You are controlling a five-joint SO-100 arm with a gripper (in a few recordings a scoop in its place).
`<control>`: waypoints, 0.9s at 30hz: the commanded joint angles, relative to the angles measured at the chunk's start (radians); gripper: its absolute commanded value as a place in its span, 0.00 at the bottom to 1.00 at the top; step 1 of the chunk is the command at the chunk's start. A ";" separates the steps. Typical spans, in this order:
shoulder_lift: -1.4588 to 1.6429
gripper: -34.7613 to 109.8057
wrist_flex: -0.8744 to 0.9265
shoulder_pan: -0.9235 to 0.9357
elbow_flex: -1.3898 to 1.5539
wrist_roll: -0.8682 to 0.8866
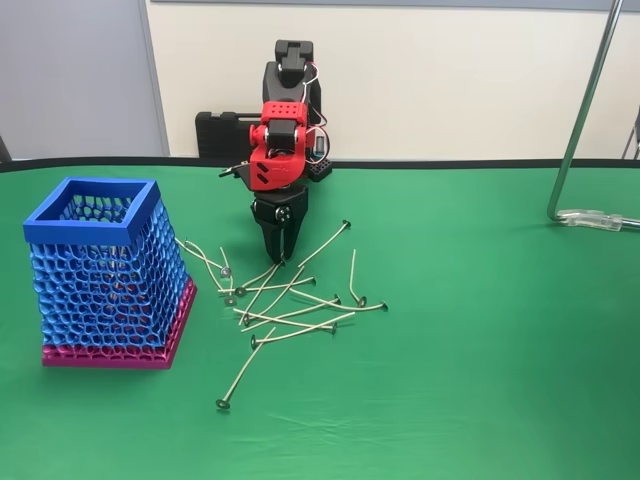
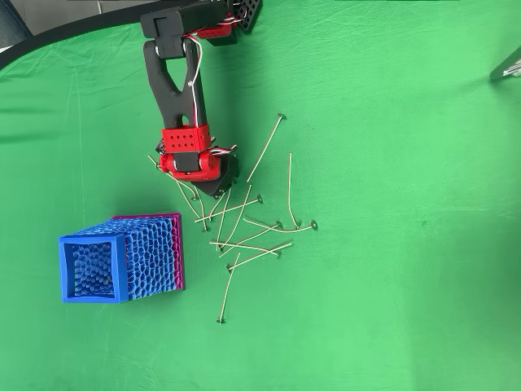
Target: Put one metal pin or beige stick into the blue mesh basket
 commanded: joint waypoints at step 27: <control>0.275 0.24 0.147 0.015 -0.044 -0.080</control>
